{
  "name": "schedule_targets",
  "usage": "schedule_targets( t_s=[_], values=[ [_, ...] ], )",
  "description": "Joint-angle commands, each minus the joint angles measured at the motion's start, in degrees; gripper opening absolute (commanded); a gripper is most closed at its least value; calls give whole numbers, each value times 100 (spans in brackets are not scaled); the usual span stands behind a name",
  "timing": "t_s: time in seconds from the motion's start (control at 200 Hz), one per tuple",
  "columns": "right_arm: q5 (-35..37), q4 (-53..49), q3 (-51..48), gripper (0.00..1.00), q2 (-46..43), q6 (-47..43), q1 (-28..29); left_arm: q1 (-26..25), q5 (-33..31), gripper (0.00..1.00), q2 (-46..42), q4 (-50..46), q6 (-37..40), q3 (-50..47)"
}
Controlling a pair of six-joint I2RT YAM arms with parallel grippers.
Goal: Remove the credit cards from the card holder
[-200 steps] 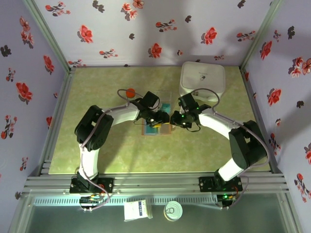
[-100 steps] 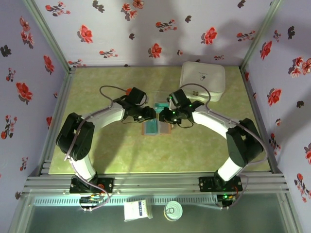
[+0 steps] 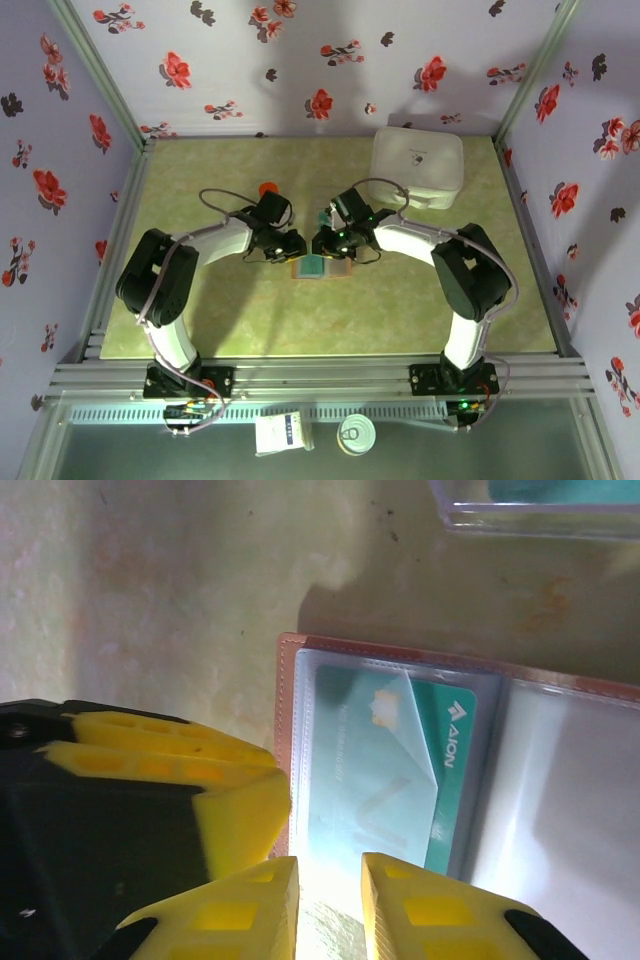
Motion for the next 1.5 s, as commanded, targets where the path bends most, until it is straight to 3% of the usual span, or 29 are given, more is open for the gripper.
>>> schedule_targets(
  t_s=[0.0,0.44,0.845,1.27,1.495],
  values=[
    [-180,293,-174,24,124,135,-97,12,142,20,210,92,95,-3],
    [-352,543,-417,21,269,150,-247,21,-126,15,365,-116,189,-70],
    [-611,784,-424,24,453,228,-258,19,-138,13,365,-157,184,-48],
    [-8,60,-250,26,389,-10,-264,21,-153,12,340,-207,221,-17],
    [-129,86,-273,26,136,33,-265,21,-147,12,238,-241,206,70]
  ],
)
